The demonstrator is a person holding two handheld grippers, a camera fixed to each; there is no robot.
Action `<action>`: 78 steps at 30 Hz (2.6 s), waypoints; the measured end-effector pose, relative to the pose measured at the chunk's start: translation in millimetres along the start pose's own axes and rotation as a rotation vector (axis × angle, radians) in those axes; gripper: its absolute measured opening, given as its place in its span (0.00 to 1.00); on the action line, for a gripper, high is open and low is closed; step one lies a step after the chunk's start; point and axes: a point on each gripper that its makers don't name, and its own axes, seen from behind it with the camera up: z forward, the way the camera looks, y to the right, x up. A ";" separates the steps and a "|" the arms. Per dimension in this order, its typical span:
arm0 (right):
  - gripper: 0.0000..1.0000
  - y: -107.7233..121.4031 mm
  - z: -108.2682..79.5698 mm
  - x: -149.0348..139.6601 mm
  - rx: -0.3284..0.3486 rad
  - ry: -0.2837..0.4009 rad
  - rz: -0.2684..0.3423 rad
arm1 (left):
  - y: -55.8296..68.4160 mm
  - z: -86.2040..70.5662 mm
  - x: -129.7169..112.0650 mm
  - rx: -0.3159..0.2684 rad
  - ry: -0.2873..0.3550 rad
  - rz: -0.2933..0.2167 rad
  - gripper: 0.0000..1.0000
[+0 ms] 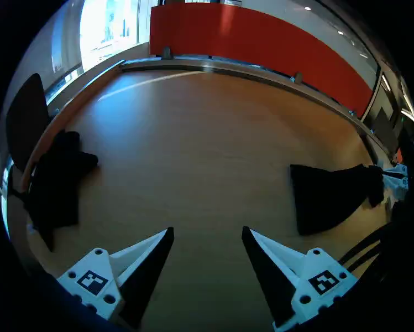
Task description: Fold towel
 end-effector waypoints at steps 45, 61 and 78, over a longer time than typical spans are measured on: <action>0.81 -105.3 55.6 21.6 0.198 -0.002 -0.052 | -19.0 -8.1 1.4 0.027 0.018 -0.041 0.91; 0.81 -107.7 62.8 -28.1 0.191 -0.079 -0.027 | -16.8 -8.8 1.4 0.027 0.017 -0.034 0.91; 0.78 -111.8 66.4 -72.0 0.208 -0.160 -0.023 | -16.2 -9.5 0.6 0.025 0.018 -0.031 0.91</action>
